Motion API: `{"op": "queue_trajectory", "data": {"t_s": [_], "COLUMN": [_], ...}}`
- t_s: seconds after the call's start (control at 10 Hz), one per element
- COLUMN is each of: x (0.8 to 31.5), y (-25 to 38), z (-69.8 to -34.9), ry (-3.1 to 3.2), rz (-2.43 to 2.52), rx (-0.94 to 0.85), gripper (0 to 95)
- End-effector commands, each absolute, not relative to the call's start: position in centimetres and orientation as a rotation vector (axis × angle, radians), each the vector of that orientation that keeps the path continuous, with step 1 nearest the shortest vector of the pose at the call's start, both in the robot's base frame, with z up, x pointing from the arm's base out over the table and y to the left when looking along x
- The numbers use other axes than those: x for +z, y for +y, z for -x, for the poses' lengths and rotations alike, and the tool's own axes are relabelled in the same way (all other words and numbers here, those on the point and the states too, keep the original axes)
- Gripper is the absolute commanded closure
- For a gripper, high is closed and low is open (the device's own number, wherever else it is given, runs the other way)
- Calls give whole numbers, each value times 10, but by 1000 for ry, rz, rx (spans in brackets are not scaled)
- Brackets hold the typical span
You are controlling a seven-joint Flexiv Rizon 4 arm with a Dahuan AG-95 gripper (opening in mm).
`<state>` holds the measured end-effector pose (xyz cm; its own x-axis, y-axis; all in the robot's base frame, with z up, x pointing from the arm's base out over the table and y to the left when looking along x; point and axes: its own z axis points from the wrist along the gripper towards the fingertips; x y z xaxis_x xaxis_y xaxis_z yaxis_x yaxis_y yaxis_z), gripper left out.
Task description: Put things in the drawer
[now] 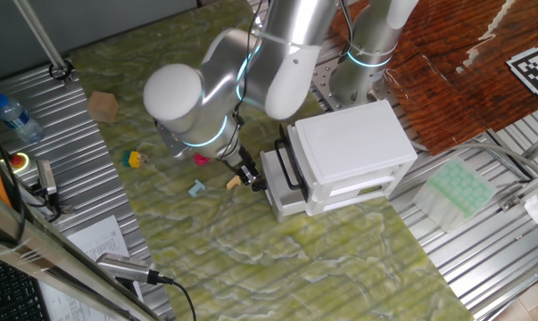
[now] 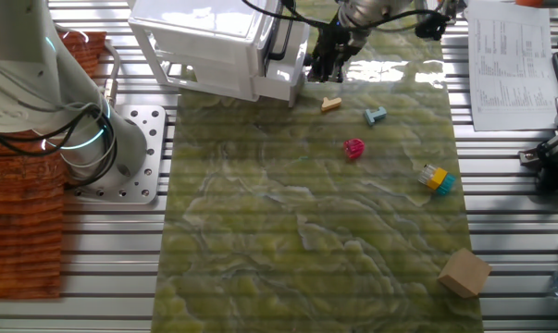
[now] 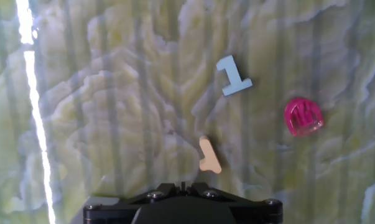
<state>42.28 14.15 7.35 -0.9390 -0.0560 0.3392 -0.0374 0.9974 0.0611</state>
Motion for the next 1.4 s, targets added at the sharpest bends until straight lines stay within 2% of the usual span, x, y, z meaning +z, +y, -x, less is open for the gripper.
{"op": "queue_trajectory", "data": {"t_s": [0.1, 1.4], "x": [68, 75], "y": [149, 154], "z": [-420, -410], "ry": [-2746, -2553], "rz": [-89, -191], "rx": [-108, -200], "gripper": [950, 950]}}
